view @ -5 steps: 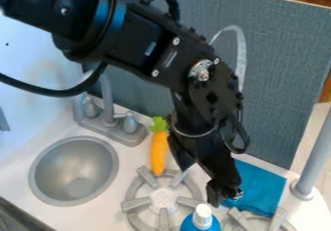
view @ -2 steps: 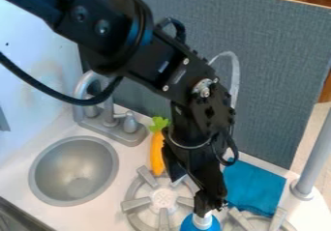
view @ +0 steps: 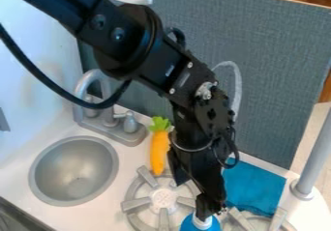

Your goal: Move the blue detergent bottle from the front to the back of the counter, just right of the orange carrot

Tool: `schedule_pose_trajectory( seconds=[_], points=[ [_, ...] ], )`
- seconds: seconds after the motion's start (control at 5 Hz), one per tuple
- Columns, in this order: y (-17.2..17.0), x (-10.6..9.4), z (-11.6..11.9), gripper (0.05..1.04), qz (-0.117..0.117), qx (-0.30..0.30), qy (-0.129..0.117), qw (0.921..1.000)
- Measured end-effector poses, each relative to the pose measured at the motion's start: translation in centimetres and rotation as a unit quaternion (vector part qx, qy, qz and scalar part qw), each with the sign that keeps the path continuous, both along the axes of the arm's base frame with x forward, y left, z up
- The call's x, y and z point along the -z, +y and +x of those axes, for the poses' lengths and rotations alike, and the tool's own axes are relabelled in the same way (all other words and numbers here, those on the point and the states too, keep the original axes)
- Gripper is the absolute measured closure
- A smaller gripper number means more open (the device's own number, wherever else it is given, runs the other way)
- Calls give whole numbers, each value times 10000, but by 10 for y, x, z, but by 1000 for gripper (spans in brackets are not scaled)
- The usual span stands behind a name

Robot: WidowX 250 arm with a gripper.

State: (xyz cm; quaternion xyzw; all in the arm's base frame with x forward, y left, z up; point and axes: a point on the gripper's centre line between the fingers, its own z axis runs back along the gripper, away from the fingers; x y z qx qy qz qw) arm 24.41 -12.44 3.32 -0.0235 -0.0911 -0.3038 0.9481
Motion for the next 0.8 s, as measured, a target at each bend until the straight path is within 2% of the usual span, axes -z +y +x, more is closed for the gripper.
schedule_pose_trajectory(
  seconds=[0.8],
  points=[
    [-7, 34, 11, 80, 85, 261, 81, 9996]
  ],
)
